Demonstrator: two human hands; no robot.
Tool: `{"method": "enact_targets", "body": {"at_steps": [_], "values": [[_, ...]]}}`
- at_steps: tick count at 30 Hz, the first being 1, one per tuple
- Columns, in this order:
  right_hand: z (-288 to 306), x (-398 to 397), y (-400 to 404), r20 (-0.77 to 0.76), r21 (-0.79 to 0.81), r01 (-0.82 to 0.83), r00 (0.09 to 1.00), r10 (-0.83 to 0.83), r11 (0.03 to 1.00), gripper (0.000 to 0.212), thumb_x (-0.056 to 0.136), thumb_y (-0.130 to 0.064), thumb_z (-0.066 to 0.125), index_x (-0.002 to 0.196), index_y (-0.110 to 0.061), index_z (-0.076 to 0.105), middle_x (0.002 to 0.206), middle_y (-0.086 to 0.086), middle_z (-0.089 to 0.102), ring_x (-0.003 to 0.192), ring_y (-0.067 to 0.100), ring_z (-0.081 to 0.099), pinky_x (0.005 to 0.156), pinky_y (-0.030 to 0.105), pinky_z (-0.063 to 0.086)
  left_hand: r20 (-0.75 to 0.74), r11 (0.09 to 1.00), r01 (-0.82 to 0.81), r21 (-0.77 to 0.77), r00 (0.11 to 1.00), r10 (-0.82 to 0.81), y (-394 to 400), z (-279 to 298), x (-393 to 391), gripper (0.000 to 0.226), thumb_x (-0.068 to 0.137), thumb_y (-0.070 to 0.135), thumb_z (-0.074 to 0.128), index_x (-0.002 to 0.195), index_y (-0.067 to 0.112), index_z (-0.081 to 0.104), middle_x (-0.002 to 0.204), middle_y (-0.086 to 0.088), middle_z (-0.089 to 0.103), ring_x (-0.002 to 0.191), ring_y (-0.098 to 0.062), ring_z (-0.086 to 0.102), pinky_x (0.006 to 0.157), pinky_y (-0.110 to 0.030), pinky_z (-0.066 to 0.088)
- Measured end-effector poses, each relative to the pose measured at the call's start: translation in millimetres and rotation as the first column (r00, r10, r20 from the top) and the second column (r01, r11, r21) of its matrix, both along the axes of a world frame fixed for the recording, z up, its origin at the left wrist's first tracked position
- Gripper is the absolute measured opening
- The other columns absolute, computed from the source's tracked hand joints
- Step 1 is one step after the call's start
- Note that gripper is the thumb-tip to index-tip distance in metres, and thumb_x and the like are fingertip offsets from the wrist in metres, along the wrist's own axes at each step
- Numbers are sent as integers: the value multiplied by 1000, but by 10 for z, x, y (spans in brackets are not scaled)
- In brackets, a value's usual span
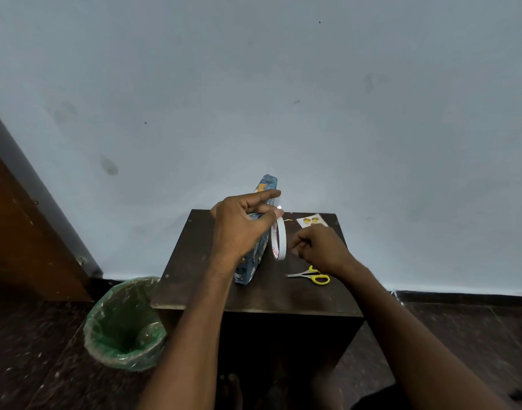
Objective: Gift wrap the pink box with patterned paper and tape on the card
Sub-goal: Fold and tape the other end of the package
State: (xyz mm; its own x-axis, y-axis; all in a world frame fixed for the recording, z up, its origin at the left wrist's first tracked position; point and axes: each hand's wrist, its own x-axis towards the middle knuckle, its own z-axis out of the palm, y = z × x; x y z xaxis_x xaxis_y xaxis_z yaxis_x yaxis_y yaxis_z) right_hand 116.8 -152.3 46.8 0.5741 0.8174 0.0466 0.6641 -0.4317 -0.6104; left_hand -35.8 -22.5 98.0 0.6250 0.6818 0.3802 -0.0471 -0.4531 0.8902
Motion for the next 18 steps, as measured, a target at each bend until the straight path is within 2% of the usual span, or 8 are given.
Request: {"method": "enact_targets", "body": {"at_steps": [2, 4, 6, 7, 10, 14, 16, 18], "values": [[-78, 70, -45, 122, -123, 56, 992, -41, 991, 25, 83, -2, 61, 78, -19, 77, 82, -3, 75, 83, 16, 69, 72, 32, 56, 3, 1000, 2, 11, 1000, -2, -2, -9, -1, 30, 89, 17, 85, 117, 27, 83, 87, 17, 81, 110, 11, 69, 113, -26, 49], [-157, 147, -120, 226, -232, 138, 970, -84, 963, 18, 83, -8, 59, 68, -17, 63, 80, 1, 68, 84, 27, 63, 63, 30, 49, 2, 1000, 6, 12, 1000, -6, -8, -15, -7, 30, 90, 17, 84, 118, 27, 82, 86, 16, 81, 111, 11, 69, 114, -26, 48], [-218, 187, -181, 262, -311, 155, 962, -73, 938, 29, 86, -9, 58, 63, -19, 45, 80, 0, 56, 82, 30, 55, 59, 28, 38, -1, 1000, 15, 9, 1000, -15, 2, -14, -18, 30, 90, 16, 84, 118, 28, 82, 87, 17, 81, 111, 10, 69, 115, -29, 48], [-242, 194, -221, 262, -346, 156, 963, -64, 925, 31, 86, -8, 59, 64, -22, 43, 83, 0, 53, 82, 29, 53, 61, 29, 38, -4, 1000, 25, 8, 1000, -25, 9, -19, -20, 30, 90, 16, 83, 118, 28, 82, 87, 18, 81, 112, 10, 69, 116, -30, 48], [-268, 219, -299, 249, -392, 121, 968, -22, 912, 24, 83, -7, 66, 83, -31, 63, 95, -3, 60, 88, 25, 61, 68, 32, 48, -14, 999, 48, 17, 999, -48, 37, -29, -23, 32, 90, 16, 83, 119, 30, 82, 89, 18, 81, 112, 7, 70, 115, -35, 50], [-315, 262, -308, 250, -406, 99, 968, 7, 908, 32, 77, -9, 68, 65, -36, 56, 85, -7, 60, 80, 21, 60, 64, 29, 46, -12, 999, 49, 17, 999, -49, 62, -53, -19, 32, 90, 18, 82, 119, 31, 82, 90, 18, 81, 114, 3, 71, 115, -39, 51], [-313, 252, -281, 275, -402, 95, 961, 21, 911, 21, 75, -14, 73, 80, -34, 69, 91, -7, 66, 83, 20, 63, 65, 30, 51, -10, 999, 49, 10, 999, -49, 83, -70, -15, 31, 90, 19, 82, 119, 31, 82, 90, 17, 82, 115, 1, 71, 115, -41, 51], [-323, 228, -240, 305, -399, 91, 952, 39, 912, 25, 76, -17, 77, 95, -33, 73, 100, -6, 68, 91, 21, 66, 68, 31, 52, -10, 999, 48, 8, 999, -48, 105, -74, -25, 31, 90, 20, 83, 119, 31, 82, 91, 18, 82, 116, 0, 71, 116, -41, 50]]}}
